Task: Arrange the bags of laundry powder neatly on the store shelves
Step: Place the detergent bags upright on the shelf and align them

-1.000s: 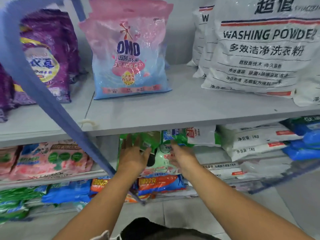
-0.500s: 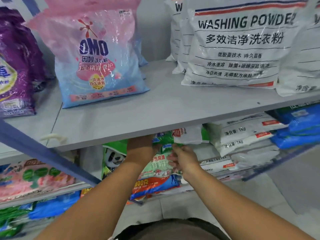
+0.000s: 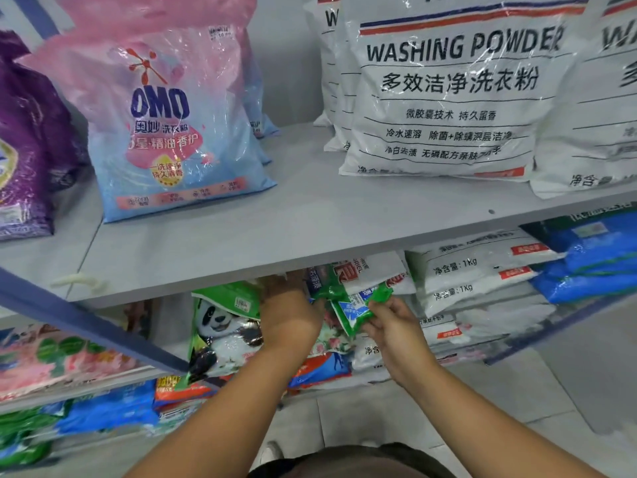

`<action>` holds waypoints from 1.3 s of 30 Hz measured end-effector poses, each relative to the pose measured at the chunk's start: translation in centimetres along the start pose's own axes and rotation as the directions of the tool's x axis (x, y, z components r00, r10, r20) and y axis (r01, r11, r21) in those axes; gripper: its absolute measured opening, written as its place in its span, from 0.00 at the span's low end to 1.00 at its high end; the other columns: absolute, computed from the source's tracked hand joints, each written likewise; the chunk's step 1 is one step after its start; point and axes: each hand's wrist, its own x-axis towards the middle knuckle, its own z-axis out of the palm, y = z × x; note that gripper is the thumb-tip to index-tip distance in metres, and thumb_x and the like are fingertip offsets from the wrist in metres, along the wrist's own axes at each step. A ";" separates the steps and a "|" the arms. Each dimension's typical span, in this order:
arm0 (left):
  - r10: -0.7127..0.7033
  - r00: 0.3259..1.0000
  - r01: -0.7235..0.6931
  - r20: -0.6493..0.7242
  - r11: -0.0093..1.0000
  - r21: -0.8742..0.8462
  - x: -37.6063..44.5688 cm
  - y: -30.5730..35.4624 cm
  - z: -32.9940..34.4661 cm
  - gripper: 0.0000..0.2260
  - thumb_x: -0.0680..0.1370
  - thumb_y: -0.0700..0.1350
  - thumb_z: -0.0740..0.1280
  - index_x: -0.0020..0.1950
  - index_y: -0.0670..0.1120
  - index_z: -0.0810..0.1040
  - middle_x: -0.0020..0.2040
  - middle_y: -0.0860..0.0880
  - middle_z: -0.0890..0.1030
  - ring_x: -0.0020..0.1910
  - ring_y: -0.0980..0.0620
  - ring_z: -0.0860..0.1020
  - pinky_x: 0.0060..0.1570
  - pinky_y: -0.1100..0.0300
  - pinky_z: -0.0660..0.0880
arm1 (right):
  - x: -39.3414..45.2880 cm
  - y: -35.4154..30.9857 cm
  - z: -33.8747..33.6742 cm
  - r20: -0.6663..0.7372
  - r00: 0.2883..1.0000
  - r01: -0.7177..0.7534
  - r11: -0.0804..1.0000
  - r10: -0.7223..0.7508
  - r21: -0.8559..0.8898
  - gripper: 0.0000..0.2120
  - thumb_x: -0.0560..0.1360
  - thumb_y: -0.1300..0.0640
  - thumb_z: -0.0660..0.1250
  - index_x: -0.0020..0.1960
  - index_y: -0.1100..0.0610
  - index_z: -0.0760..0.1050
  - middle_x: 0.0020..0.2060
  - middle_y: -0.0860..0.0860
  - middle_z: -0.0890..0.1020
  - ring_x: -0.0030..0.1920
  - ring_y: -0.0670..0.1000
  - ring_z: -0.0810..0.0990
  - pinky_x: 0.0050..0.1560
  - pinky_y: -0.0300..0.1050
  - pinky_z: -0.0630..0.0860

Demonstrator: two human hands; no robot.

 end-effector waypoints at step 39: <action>-0.111 0.856 0.425 0.505 -0.406 -0.809 -10.2 -5.3 -0.6 0.19 0.81 0.52 0.64 0.45 0.42 0.89 0.50 0.40 0.87 0.43 0.44 0.87 0.40 0.47 0.84 | -7.0 -5.1 -7.0 0.088 0.995 -0.030 0.975 0.050 -0.221 0.12 0.81 0.60 0.64 0.62 0.51 0.77 0.52 0.55 0.87 0.51 0.60 0.87 0.55 0.61 0.82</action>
